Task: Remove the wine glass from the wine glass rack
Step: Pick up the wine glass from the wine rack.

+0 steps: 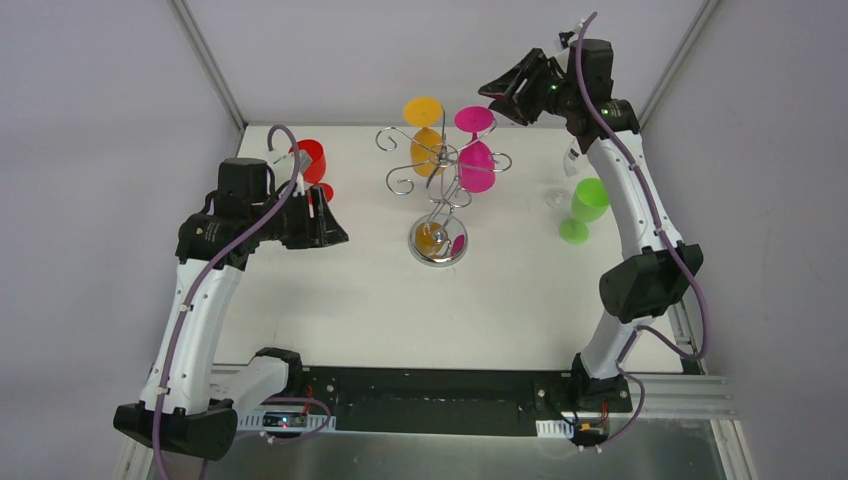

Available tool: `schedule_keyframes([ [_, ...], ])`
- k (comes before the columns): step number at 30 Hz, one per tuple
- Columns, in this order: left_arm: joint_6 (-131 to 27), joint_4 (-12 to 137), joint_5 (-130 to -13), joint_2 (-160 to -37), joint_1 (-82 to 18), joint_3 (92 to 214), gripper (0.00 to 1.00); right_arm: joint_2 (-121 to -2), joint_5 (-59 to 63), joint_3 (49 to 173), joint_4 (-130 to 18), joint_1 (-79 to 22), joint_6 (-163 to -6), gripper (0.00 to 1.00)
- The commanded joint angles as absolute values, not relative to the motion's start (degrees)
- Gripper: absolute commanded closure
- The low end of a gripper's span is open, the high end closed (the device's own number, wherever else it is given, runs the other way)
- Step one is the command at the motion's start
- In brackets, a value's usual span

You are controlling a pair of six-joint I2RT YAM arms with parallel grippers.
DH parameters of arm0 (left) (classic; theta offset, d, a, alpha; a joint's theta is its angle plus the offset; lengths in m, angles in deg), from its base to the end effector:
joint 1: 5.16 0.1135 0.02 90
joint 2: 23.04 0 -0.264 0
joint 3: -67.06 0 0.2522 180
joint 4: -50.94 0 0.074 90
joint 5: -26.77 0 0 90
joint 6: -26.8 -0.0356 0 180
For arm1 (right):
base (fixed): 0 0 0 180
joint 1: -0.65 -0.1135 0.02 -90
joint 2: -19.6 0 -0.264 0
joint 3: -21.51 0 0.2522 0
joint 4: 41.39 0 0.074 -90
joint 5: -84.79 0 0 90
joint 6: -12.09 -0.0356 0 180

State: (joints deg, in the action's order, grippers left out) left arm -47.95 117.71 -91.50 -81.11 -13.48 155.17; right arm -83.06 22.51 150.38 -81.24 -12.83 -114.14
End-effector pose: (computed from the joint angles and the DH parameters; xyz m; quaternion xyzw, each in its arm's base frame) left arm 0.1788 -0.0432 0.4008 0.0569 0.8718 -0.3025 0.3810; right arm 0.3916 0.1109 0.4576 0.0054 0.7774 0.4231 0.4654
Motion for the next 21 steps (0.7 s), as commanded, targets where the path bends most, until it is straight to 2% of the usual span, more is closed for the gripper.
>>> schedule_keyframes([
  [1,-49.91,117.57,-91.2,-79.97,-13.87,154.75,0.48,-82.8,24.4,151.59,-78.29,-12.63,-115.82,0.5],
  [21,-50.42,118.38,-90.55,-79.8,-13.92,154.82,0.48,-80.78,20.26,146.97,-75.52,-12.74,-116.95,0.5],
])
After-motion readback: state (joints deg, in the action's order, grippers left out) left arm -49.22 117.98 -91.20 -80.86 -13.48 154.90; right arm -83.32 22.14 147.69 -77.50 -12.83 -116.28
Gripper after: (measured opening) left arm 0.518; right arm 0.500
